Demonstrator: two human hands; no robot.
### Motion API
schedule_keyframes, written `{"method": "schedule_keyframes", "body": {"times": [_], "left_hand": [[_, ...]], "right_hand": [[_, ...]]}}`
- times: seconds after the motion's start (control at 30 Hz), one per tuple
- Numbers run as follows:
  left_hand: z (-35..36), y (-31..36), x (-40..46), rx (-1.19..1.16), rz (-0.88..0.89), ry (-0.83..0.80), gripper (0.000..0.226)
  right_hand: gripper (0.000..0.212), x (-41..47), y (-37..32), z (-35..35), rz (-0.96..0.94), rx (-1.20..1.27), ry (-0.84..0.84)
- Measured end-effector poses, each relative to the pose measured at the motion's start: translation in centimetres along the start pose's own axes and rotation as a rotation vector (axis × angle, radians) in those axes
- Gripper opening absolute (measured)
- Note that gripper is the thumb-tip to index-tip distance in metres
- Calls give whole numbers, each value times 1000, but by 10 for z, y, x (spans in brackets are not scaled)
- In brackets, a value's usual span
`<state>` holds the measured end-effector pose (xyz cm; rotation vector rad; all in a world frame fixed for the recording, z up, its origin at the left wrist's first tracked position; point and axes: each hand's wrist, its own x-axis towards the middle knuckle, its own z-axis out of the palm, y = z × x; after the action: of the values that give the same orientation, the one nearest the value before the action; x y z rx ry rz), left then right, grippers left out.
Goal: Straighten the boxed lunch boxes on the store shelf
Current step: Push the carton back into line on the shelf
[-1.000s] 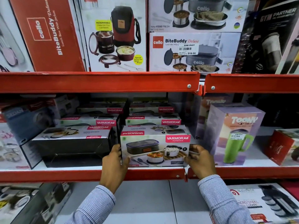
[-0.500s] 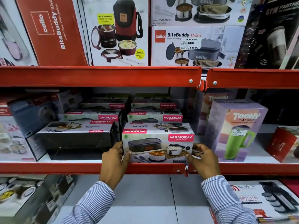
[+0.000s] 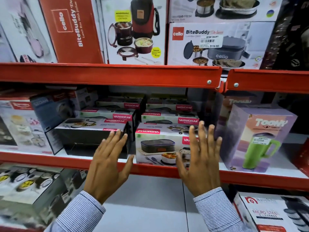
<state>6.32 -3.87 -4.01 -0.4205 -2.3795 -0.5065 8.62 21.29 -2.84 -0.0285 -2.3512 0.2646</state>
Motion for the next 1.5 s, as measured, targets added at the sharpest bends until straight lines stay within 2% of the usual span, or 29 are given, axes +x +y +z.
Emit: {"method": "schedule_keyframes", "body": {"times": [0.07, 0.17, 0.37, 0.43, 0.57, 0.7, 0.8, 0.9, 1.03, 1.1, 1.23, 1.33, 1.4, 1.5], "left_hand": [[-5, -13, -6, 81, 27, -3, 70], [-18, -40, -19, 133, -22, -21, 73], [-37, -114, -26, -32, -230, -4, 76], [-41, -136, -25, -124, -320, -1, 74], [-54, -192, -20, -188, -405, -33, 76], [-64, -225, -10, -272, -384, -38, 73], [-64, -236, 6, -326, -407, -104, 89], [-56, -238, 24, -377, -457, -164, 99], [-52, -233, 36, -522, -574, -246, 105], [-55, -234, 38, -606, -583, -242, 99], [-69, -232, 37, -799, -550, -150, 60], [-75, -232, 39, -864, -624, -92, 71], [-78, -233, 41, -861, -644, -58, 69], [-75, -236, 39, -792, -613, -15, 45]], "right_hand": [[81, 0, -14, 8, -33, -23, -56], [81, -2, -41, 20, -85, 7, -103], [73, -10, -113, 45, -123, 325, -152], [70, -11, -138, 52, -64, 456, -176], [66, -5, -188, 69, 193, 656, -125], [69, 12, -216, 75, 293, 583, -81], [71, 27, -228, 73, 379, 542, -108], [65, 42, -235, 72, 450, 467, -181], [55, 53, -239, 66, 556, 525, -284], [56, 52, -234, 64, 580, 571, -269], [69, 44, -220, 60, 585, 635, -238], [42, 38, -214, 56, 557, 740, -155], [26, 36, -212, 54, 572, 782, -98], [28, 32, -210, 56, 572, 763, -86]]}}
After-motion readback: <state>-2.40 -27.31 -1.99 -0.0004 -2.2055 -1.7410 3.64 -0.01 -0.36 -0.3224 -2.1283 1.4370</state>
